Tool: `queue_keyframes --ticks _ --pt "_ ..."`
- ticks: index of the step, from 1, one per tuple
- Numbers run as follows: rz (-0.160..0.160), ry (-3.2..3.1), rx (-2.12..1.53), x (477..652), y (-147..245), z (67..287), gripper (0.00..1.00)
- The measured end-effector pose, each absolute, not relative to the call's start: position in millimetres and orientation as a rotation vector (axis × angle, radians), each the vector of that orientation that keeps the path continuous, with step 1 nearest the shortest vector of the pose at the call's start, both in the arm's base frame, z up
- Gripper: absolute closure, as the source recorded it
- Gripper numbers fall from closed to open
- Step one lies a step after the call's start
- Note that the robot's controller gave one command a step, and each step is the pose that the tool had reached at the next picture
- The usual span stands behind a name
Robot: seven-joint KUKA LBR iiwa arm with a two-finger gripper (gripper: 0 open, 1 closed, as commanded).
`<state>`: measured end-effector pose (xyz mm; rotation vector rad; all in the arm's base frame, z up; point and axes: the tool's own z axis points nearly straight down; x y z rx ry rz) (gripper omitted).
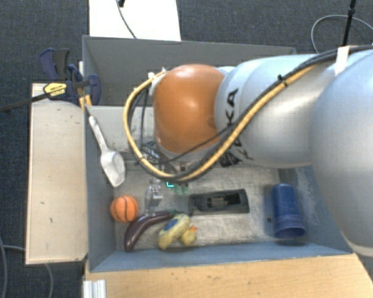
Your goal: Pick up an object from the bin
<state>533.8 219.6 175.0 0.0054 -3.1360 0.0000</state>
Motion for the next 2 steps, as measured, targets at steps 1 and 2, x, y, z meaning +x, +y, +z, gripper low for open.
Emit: queue_keyframes --ticks 1,2 --pt "-0.003 -3.144 -0.005 536.1 218.6 179.1 0.00" --pt "-0.005 -3.143 0.230 523.9 208.5 149.0 0.00"
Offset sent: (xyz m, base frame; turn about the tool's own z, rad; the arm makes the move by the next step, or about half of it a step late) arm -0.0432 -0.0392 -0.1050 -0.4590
